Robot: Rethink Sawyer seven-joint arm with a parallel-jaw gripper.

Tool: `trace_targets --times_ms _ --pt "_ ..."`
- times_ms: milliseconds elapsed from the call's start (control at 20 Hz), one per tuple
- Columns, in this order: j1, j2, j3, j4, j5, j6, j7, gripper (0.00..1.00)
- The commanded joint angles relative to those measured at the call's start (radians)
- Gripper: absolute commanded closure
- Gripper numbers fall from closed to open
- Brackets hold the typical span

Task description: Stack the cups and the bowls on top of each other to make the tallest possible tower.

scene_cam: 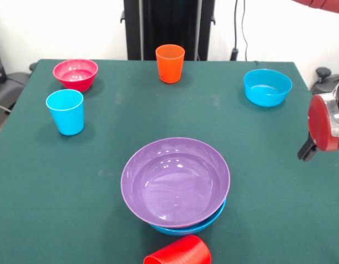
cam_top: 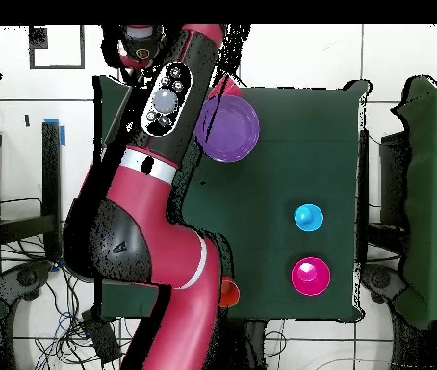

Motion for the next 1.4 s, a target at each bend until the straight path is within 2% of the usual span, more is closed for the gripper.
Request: trace_targets --times_ms 50,300,550,1000,1400 --pt "-0.028 0.032 -0.098 -0.074 -0.029 -0.087 -0.366 0.00" --pt "-0.049 0.017 -0.104 -0.068 -0.070 -0.089 -0.427 0.00" --pt "-0.065 0.013 -0.108 -0.069 -0.073 -0.084 -0.477 0.00" --pt "-0.071 0.009 -0.118 -0.063 -0.070 -0.085 -0.462 0.00" --pt "-0.077 0.003 -0.101 -0.062 -0.104 -0.085 -0.476 0.00"
